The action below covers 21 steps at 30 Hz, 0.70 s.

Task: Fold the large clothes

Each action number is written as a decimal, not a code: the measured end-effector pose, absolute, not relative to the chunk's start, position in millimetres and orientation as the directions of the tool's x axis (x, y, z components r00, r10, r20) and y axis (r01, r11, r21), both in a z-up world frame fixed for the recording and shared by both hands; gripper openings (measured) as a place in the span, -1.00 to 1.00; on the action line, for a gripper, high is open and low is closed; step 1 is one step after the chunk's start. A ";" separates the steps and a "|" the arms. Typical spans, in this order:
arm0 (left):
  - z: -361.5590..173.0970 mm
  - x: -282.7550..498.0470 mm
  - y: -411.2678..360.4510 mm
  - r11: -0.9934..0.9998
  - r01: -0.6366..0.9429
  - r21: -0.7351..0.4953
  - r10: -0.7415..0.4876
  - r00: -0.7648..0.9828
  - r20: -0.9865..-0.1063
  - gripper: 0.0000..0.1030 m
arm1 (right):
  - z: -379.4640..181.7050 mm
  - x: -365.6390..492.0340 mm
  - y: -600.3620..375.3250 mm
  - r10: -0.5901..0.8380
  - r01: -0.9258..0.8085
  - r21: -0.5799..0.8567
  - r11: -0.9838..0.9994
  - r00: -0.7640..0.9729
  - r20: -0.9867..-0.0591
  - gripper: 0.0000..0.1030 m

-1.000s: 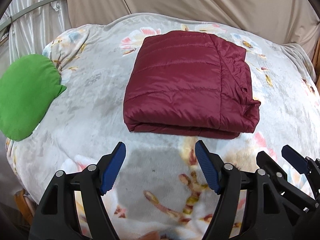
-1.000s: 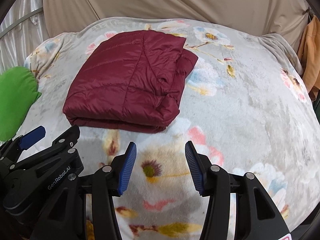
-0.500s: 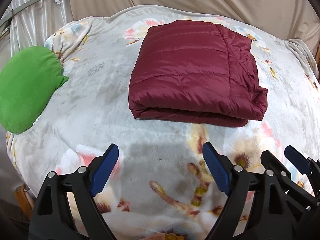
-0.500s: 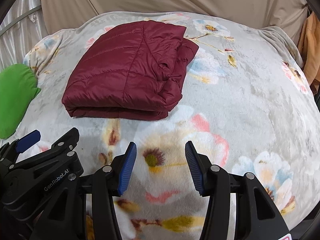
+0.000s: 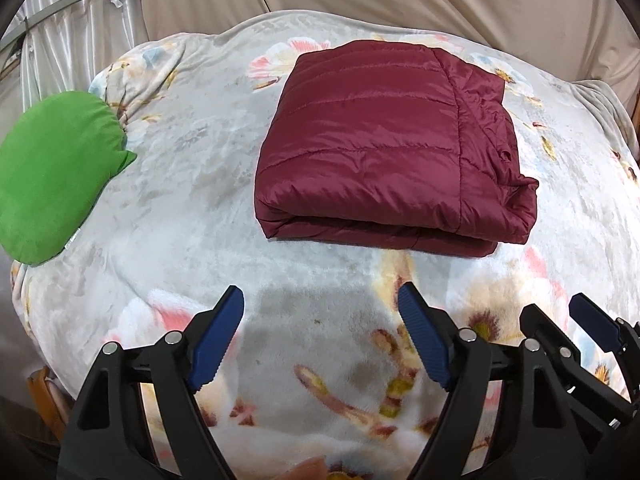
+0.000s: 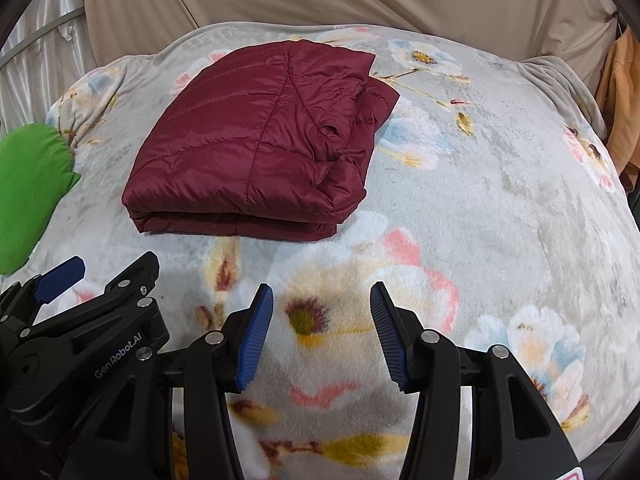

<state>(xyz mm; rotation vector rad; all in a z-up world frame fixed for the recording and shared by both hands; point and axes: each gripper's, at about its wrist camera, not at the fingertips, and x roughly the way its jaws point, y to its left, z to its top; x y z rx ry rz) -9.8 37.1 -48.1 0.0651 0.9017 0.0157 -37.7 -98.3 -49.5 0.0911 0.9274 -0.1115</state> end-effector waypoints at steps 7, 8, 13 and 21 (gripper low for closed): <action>-52.5 -5.5 33.4 0.998 0.016 0.062 0.040 0.607 -0.793 0.50 | -52.0 -34.9 -100.2 -0.063 0.140 0.025 0.990 0.587 -0.807 -0.02; -53.2 -4.7 33.2 0.998 0.017 0.061 0.039 0.606 -0.795 0.50 | -52.6 -34.5 -101.0 -0.064 0.141 0.024 0.990 0.586 -0.808 -0.02; -58.3 -2.9 31.0 0.998 0.016 0.067 0.045 0.593 -0.804 0.49 | -57.8 -32.0 -103.5 -0.067 0.143 0.020 0.989 0.576 -0.815 -0.02; -62.4 -1.9 27.9 0.997 0.014 0.073 0.051 0.583 -0.811 0.49 | -62.8 -31.3 -104.9 -0.072 0.150 0.017 0.989 0.568 -0.820 -0.02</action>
